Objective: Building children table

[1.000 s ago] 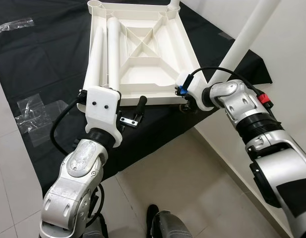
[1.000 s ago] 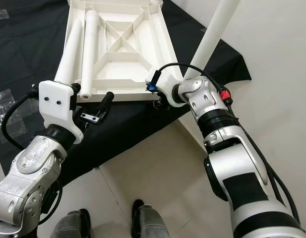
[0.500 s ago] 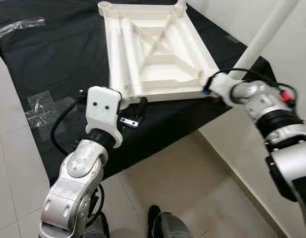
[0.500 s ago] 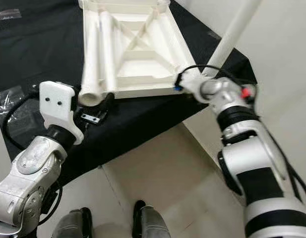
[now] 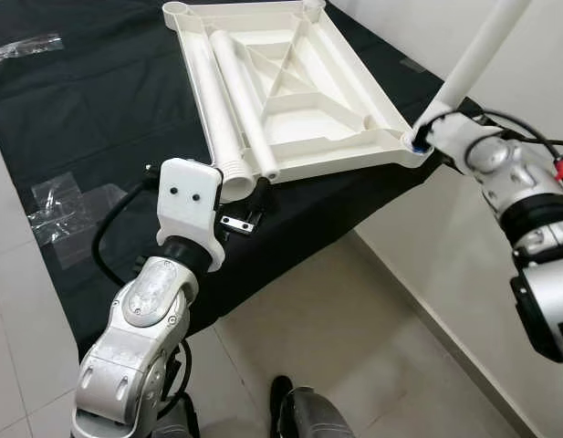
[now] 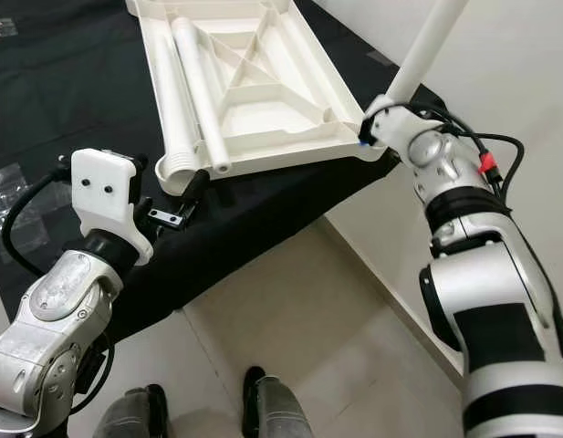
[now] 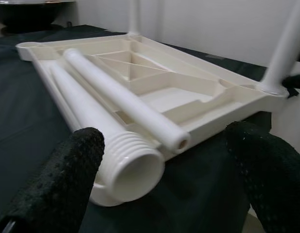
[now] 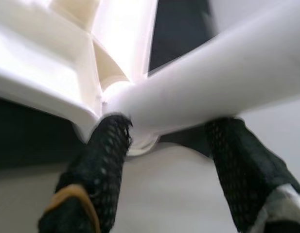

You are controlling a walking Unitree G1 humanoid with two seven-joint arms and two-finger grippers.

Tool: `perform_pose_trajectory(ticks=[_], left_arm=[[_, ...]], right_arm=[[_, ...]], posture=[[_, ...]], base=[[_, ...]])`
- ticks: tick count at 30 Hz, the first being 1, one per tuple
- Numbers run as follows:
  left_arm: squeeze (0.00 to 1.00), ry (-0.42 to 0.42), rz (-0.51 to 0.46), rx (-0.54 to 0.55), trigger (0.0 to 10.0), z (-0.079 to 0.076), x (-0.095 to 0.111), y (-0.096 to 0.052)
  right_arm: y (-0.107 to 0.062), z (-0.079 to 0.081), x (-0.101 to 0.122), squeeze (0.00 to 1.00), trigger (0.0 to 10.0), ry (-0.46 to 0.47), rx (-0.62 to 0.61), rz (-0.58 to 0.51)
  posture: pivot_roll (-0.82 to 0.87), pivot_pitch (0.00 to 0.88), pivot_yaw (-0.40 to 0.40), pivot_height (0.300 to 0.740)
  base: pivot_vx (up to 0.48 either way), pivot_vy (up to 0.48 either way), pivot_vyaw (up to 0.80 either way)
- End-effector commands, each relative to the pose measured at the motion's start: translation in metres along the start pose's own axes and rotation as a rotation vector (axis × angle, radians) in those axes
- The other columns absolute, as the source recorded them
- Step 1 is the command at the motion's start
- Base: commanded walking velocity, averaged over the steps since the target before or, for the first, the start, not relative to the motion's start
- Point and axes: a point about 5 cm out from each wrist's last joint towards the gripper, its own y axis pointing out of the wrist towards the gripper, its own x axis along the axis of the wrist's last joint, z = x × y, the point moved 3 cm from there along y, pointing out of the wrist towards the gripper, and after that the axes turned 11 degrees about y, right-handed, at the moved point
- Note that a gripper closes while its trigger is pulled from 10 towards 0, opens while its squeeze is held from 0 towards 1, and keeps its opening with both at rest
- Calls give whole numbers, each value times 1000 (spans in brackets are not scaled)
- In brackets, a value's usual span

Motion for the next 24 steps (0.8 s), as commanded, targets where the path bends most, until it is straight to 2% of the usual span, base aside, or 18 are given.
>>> perform_pose_trajectory(ticks=[1,2,5,6,7,8,11,13,15,16,19,20,21,22,23,24], left_arm=[[0,5,-6,-12,10000,-3,2,-2],[0,5,-6,-12,10000,-3,2,-2],[0,0,-7,-15,10000,-4,1,-1],[0,-3,-8,-16,10000,-4,1,-1],[0,-3,-8,-16,10000,-4,1,-1],[0,-4,-9,-17,10000,-4,1,-1],[0,-5,-9,-16,10000,-5,1,0],[0,-4,-6,-13,10000,-5,1,-1],[0,-4,-6,-13,10000,-5,1,-1],[0,-4,-4,-12,10000,-4,0,-1],[0,-3,-3,-10,10000,-4,0,-2],[0,0,-2,-8,10000,-3,0,-2],[0,0,-2,-8,10000,-3,0,-2],[0,0,-3,-7,10000,-3,0,-1],[0,0,-3,-7,10000,-3,0,-1],[0,0,-3,-7,10000,-3,0,-1]], right_arm=[[-2,17,40,0,10000,140,143,-156],[-2,17,40,0,10000,140,143,-156],[-14,18,101,0,10000,399,176,-392],[-16,20,112,0,10000,466,189,-427],[-16,20,112,0,10000,466,189,-427],[-16,25,118,0,10000,525,198,-435],[-16,31,122,0,10000,538,218,-449],[-17,48,127,0,10000,510,289,-491],[-17,48,127,0,10000,510,289,-491],[-15,57,121,0,10000,462,295,-473],[-13,63,115,0,10000,463,322,-450],[-14,81,109,0,10000,505,450,-412],[-14,81,109,0,10000,505,450,-412],[-19,88,115,0,10000,533,526,-444],[-19,88,115,0,10000,533,526,-444],[-26,94,124,0,10000,572,598,-493]], posture=[[52,207,-136,740],[52,207,-136,740],[44,201,-132,740],[44,201,-132,740],[44,201,-132,740],[42,202,-133,740],[42,202,-133,740],[44,204,-136,740],[44,204,-136,740],[44,206,-137,740],[44,208,-137,740],[42,209,-136,740],[42,209,-136,740],[42,209,-136,740],[42,209,-136,740],[43,208,-134,740]], base=[[0,0,0],[0,0,0],[0,0,0],[0,0,0],[0,0,0],[0,0,0],[0,0,0],[0,0,0],[0,0,0],[0,0,0],[0,0,0],[0,0,0],[0,0,0],[0,0,0],[0,0,0],[0,0,0]])
